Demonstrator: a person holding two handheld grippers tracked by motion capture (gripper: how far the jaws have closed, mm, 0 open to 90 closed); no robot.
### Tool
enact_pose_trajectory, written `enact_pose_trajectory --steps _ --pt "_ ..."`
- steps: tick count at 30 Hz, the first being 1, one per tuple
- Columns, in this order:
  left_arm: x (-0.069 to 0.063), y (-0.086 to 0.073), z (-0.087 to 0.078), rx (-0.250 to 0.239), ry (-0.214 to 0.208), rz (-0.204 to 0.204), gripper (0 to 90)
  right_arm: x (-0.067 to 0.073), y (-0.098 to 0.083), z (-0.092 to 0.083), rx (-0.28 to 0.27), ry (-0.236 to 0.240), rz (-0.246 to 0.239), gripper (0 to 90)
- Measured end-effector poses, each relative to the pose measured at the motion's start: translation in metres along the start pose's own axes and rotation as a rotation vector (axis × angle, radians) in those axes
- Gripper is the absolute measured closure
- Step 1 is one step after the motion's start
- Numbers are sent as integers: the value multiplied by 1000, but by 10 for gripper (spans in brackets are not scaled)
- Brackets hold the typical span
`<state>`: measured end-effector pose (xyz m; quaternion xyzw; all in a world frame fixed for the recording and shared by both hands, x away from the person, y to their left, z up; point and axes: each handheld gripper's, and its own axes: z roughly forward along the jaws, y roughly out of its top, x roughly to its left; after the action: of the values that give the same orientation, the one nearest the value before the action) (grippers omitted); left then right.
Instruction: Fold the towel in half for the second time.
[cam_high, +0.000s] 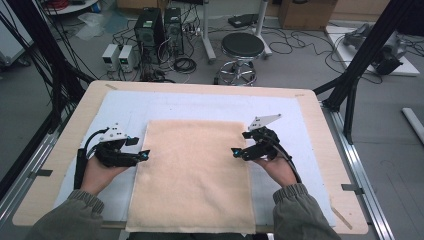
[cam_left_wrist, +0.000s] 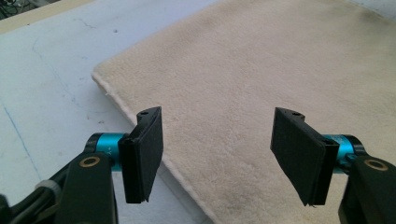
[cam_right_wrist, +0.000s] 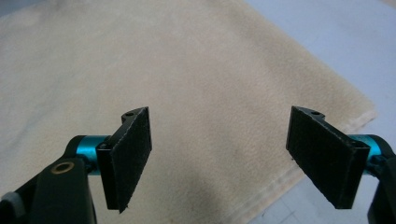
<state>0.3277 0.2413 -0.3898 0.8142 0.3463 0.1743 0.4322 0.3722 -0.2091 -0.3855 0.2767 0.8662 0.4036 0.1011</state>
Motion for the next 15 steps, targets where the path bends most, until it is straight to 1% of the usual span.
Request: enact_pose_trajectory --steps 2,4,5,7,8,9,10,13,15 --pt "3 3 0 6 2 3 351 -2 1 -2 -13 -5 13 220" --pt "8 10 -1 1 16 7 352 -5 3 -4 -27 -6 18 223" --pt "10 13 -1 -7 19 5 353 -6 5 -4 -27 -8 17 224" --pt "13 21 -1 -4 24 6 353 -8 10 -4 -23 -9 16 228" --pt "15 24 -1 -6 29 10 353 -10 14 -4 -26 -12 6 231" --pt "17 27 -1 -14 31 8 354 -12 18 -5 -30 -13 6 233" --pt "19 29 -1 -24 36 5 357 -14 21 -5 -30 -14 8 233" --pt "28 32 2 -29 58 -12 360 -22 30 -1 -21 -33 -1 236" --pt "37 33 7 -29 76 -36 369 -29 33 5 -16 -47 7 247"
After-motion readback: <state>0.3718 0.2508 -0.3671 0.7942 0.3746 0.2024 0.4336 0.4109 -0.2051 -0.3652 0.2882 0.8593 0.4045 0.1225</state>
